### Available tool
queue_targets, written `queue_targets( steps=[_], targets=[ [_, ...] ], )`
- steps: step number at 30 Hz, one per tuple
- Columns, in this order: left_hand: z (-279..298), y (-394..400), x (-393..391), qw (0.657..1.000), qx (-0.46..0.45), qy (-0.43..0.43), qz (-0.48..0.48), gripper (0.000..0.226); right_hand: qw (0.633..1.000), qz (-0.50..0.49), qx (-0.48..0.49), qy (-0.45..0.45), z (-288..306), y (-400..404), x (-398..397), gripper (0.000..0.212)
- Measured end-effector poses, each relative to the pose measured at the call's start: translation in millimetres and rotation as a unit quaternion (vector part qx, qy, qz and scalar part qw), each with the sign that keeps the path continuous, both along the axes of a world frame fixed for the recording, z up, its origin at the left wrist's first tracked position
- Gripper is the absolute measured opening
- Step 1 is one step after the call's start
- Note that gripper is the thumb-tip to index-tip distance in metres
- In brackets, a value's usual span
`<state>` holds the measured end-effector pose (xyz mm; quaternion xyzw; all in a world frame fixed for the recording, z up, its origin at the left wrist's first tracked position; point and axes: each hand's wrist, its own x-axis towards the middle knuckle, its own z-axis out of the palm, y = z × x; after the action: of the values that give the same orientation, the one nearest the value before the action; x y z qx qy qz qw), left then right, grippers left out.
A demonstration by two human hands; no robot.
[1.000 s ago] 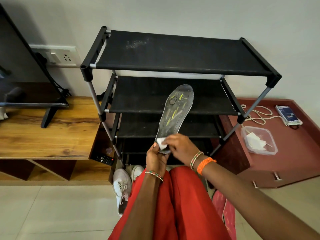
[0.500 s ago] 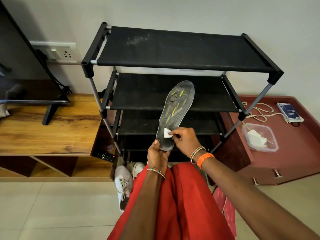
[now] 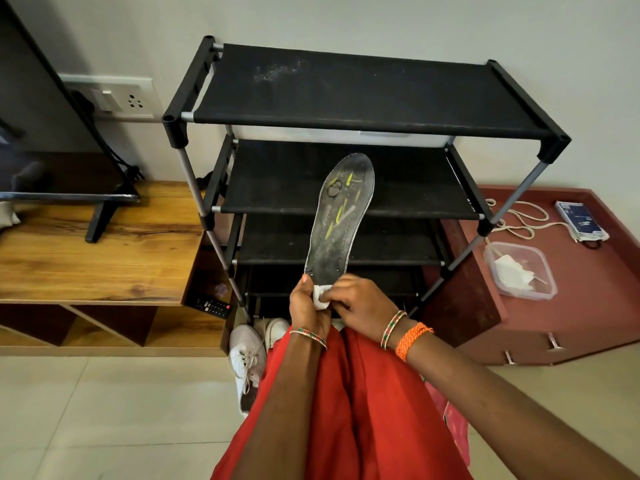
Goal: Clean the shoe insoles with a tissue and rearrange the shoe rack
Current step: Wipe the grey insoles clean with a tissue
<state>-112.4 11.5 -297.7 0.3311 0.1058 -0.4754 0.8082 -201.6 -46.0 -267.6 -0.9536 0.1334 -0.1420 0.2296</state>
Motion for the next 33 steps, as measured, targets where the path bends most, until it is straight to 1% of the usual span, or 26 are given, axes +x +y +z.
queue_targets(
  steps=[2, 6, 10, 11, 12, 14, 15, 17, 19, 21, 24, 25, 26, 29, 30, 31, 33],
  targets=[
    [-2.0, -0.5, -0.2, 1.0, 0.009, 0.002, -0.007, 0.036, 1.0, -0.015, 0.006, -0.011, -0.8, -2.5, -2.3, 0.025],
    [-4.4, -3.1, 0.8, 1.0, 0.016, -0.009, -0.008, 0.038, 0.994, -0.087, 0.036, -0.061, -8.5, 5.3, -2.0, 0.025],
    [-5.0, -2.7, 1.1, 1.0, 0.005, -0.022, 0.013, 0.035, 0.973, -0.211, 0.042, -0.087, -13.1, 9.0, 0.6, 0.024],
    [-5.0, -1.4, 1.6, 1.0, 0.004, -0.022, 0.014, 0.035, 0.973, -0.212, 0.032, -0.084, -11.6, 9.1, 0.7, 0.023],
    [-5.0, -0.8, 2.1, 1.0, 0.006, -0.023, 0.017, 0.034, 0.978, -0.192, 0.016, -0.078, -9.3, 10.6, 0.9, 0.023],
    [-6.2, -0.4, 3.9, 0.999, 0.016, -0.024, 0.019, 0.033, 0.99, -0.126, -0.018, -0.056, -3.5, 14.7, 1.5, 0.024],
    [-6.2, -0.6, 4.0, 0.999, 0.019, -0.02, 0.018, 0.033, 0.994, -0.093, -0.032, -0.041, -1.6, 15.6, 2.0, 0.028],
    [-6.0, -0.1, 3.0, 1.0, 0.027, -0.007, 0.015, 0.033, 0.997, -0.039, -0.059, -0.008, -0.2, 15.1, 2.7, 0.034],
    [-7.4, -0.1, 2.3, 0.999, 0.03, -0.006, 0.011, 0.034, 0.996, -0.007, -0.088, 0.005, -0.8, 11.7, 2.1, 0.033],
    [-5.9, -0.6, 1.8, 0.999, 0.035, -0.018, 0.009, 0.035, 0.996, -0.025, -0.088, -0.005, -4.1, 4.6, 0.0, 0.034],
    [-4.6, -2.9, 1.1, 0.999, 0.04, -0.025, 0.011, 0.035, 0.991, -0.118, -0.056, -0.026, -6.7, -0.9, 0.6, 0.03],
    [-4.6, -2.7, 0.5, 0.999, 0.041, -0.022, 0.009, 0.035, 0.99, -0.123, -0.058, -0.025, -5.1, 1.4, 2.1, 0.029],
    [-4.2, -1.6, 0.1, 0.999, 0.045, -0.021, 0.007, 0.035, 0.992, -0.107, -0.069, -0.024, -3.9, 5.6, 3.5, 0.03],
    [-6.4, -0.7, -3.0, 0.998, 0.057, -0.02, -0.011, 0.038, 0.995, -0.023, -0.098, -0.006, -0.3, 15.6, 4.0, 0.03],
    [-6.5, -0.9, -4.0, 0.998, 0.059, -0.019, -0.01, 0.037, 0.995, -0.016, -0.097, -0.003, -1.2, 13.9, 2.6, 0.029],
    [-5.3, -1.5, -4.1, 0.998, 0.059, -0.019, -0.006, 0.035, 0.996, -0.027, -0.09, 0.0, -2.0, 9.7, 1.6, 0.027],
    [-1.9, -4.2, -2.7, 0.998, 0.053, -0.028, 0.001, 0.032, 0.993, -0.098, -0.066, -0.009, -4.4, -4.1, 0.8, 0.024]
  ],
)
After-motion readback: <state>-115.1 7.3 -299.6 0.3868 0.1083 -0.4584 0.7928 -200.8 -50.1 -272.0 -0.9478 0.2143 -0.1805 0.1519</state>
